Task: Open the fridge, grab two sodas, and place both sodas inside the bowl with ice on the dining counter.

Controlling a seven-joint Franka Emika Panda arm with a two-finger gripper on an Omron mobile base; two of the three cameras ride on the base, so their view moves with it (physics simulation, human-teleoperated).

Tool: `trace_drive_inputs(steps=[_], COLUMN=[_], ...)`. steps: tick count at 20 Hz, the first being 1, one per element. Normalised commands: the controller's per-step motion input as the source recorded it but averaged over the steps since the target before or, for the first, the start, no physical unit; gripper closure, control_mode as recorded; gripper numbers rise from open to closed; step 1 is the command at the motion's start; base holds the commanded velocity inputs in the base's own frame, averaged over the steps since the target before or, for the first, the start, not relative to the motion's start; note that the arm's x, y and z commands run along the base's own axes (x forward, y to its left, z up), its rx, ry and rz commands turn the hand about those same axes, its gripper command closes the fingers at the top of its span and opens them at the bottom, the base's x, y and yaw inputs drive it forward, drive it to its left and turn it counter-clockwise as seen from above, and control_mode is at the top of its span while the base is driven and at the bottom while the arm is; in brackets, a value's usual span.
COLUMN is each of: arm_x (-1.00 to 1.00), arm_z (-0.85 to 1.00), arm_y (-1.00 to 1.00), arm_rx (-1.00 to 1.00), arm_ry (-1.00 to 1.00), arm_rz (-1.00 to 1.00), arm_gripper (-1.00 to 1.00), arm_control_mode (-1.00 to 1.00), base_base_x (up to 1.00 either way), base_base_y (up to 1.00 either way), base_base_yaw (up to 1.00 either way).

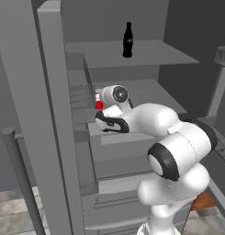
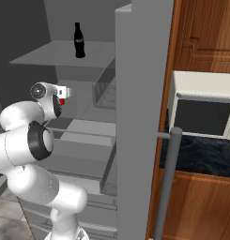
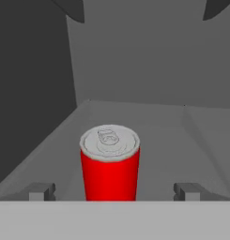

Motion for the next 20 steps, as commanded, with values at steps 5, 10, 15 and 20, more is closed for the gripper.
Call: trace_drive_inputs(steps=[5,10,15,20], arm_x=[0.18,0.17,0.15,0.12], arm_z=[-0.11,-0.13,-0.16,-0.16], arm_y=[0.06,0.08,0.05,0.02], arm_rx=[-0.02,-0.04,-0.05,-0.04], arm_ry=[0.03,0.04,0.06,0.05], arm_rz=[0.00,0.00,0.00,0.00], arm_gripper=[-1.00,-1.00,-1.00,1.00], arm_control_mode=[-1.00,-1.00,-1.00,-1.00], base_base_x=[0.00,0.00,0.00,0.00], base_base_y=[0.00,0.00,0.00,0.00], base_base_yaw=[0.00,0.00,0.00,0.00])
